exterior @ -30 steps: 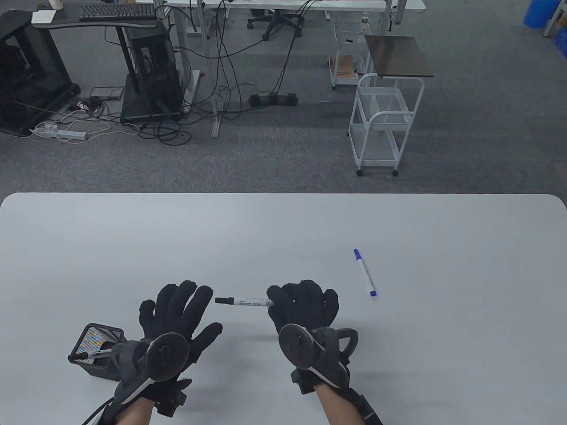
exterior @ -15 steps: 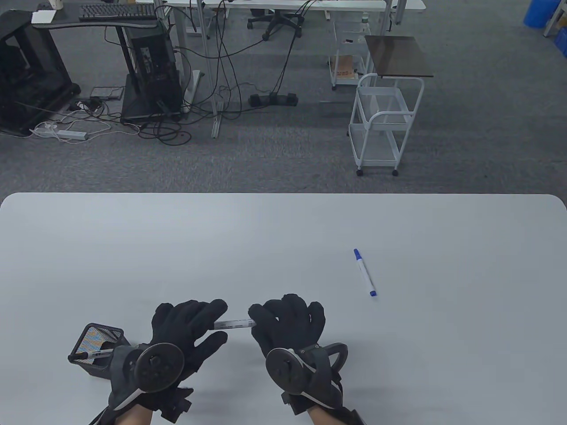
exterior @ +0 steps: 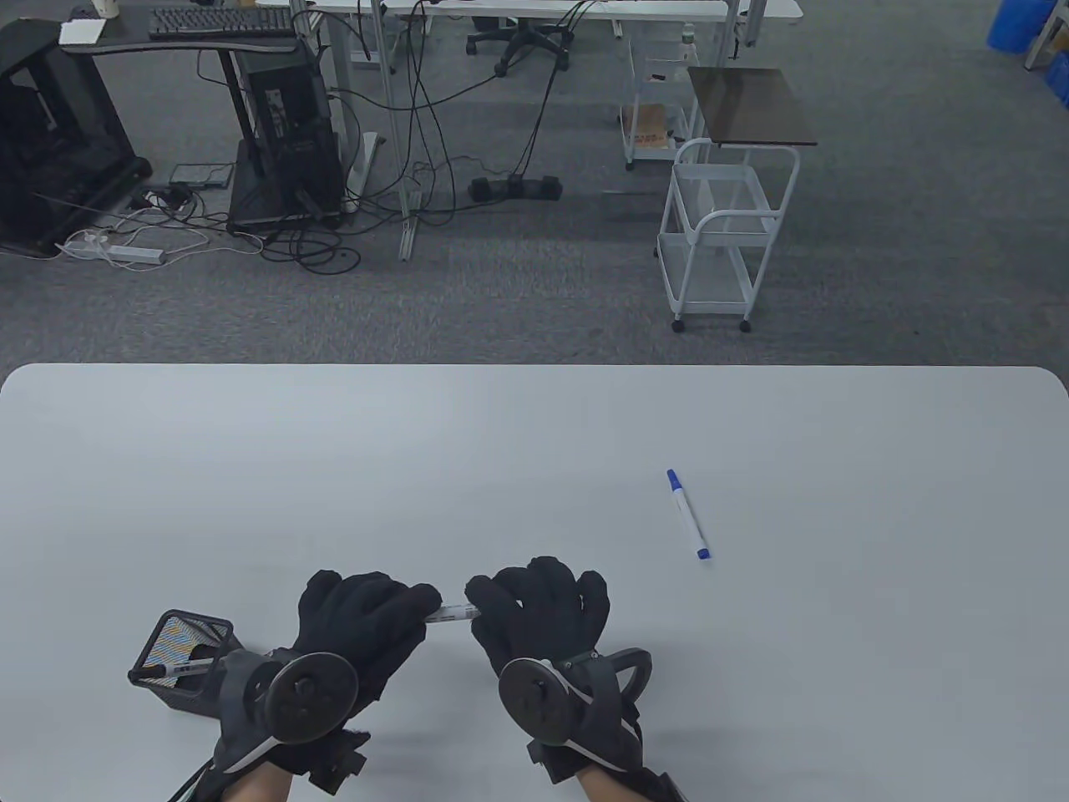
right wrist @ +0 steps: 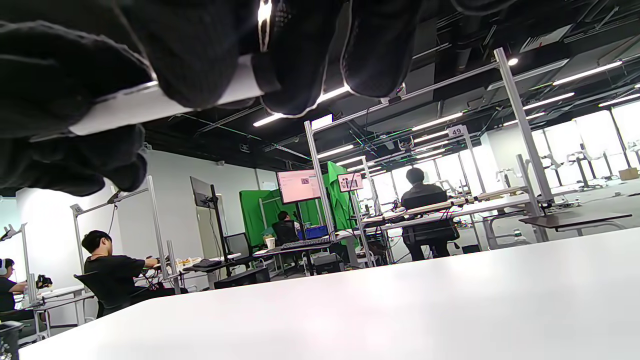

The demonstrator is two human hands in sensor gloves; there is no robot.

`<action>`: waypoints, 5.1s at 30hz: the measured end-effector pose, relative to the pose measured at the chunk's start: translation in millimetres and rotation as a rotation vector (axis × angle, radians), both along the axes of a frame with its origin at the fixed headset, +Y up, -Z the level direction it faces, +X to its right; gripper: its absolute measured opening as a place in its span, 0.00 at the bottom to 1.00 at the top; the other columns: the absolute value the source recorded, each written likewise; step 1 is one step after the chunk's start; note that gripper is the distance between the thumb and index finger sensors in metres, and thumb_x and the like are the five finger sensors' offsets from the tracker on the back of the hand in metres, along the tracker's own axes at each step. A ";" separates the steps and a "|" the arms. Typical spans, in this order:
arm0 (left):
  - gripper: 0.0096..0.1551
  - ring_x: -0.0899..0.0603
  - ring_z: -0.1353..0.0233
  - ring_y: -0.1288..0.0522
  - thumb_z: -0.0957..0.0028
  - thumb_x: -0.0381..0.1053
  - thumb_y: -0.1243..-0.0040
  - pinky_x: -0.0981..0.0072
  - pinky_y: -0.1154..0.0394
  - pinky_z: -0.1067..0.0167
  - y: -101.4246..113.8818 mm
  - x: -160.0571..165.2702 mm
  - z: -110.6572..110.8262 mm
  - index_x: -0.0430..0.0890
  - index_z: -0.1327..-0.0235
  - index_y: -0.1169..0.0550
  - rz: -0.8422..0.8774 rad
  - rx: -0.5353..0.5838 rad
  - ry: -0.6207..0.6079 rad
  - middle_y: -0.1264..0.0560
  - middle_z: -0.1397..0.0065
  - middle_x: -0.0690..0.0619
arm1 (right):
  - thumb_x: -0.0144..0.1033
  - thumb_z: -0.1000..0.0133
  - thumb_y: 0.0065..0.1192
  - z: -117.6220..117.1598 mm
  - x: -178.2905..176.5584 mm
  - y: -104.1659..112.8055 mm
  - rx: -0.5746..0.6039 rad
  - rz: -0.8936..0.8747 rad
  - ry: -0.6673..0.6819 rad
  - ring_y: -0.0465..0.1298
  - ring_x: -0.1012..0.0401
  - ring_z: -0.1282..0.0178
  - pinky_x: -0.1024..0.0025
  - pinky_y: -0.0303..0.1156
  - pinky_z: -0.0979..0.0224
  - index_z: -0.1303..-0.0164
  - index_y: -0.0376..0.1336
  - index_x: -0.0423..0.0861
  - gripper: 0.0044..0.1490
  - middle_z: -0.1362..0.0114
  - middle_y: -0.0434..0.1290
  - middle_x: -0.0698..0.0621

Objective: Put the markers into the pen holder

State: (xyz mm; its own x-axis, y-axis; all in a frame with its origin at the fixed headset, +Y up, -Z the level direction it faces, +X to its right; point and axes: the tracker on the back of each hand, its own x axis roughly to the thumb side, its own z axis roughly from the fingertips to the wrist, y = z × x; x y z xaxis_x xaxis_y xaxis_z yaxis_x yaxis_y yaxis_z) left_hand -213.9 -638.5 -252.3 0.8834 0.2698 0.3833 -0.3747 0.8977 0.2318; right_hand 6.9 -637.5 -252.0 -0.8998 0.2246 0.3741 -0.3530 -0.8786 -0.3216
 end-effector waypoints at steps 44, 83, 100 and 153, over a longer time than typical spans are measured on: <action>0.20 0.37 0.28 0.20 0.43 0.56 0.30 0.30 0.36 0.21 42.7 -163.2 18.8 0.60 0.38 0.15 -0.227 -0.232 0.839 0.19 0.35 0.52 | 0.60 0.37 0.55 -21.1 6.3 -23.9 -0.062 0.144 -0.057 0.60 0.32 0.14 0.24 0.45 0.25 0.13 0.57 0.52 0.42 0.10 0.61 0.42; 0.16 0.38 0.22 0.25 0.43 0.52 0.28 0.29 0.40 0.20 -9.8 -165.7 -26.0 0.62 0.43 0.13 -0.336 -0.457 0.812 0.23 0.30 0.54 | 0.60 0.36 0.54 -21.4 3.3 -25.2 -0.079 0.151 -0.035 0.60 0.33 0.14 0.24 0.45 0.24 0.12 0.56 0.53 0.42 0.11 0.62 0.42; 0.15 0.38 0.21 0.25 0.43 0.53 0.28 0.29 0.41 0.20 -13.2 -161.6 -29.1 0.59 0.45 0.12 -0.336 -0.485 0.793 0.23 0.29 0.55 | 0.60 0.36 0.54 -20.9 1.9 -26.2 -0.079 0.157 -0.031 0.60 0.32 0.14 0.24 0.45 0.24 0.13 0.56 0.54 0.42 0.11 0.62 0.42; 0.42 0.29 0.07 0.47 0.40 0.72 0.51 0.22 0.52 0.19 -31.8 -5.1 -17.2 0.65 0.12 0.44 -0.311 -0.147 0.215 0.47 0.05 0.53 | 0.61 0.37 0.54 -24.0 0.7 -29.2 -0.088 0.211 -0.052 0.59 0.31 0.14 0.24 0.45 0.25 0.11 0.54 0.52 0.45 0.09 0.58 0.40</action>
State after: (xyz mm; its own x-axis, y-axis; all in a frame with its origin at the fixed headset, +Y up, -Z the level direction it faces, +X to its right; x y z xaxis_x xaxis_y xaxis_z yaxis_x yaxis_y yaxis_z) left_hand -219.0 -670.3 -269.5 0.9874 0.0147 0.1577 -0.0365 0.9901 0.1358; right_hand 7.6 -666.7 -276.0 -0.9478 0.0590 0.3133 -0.1434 -0.9566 -0.2537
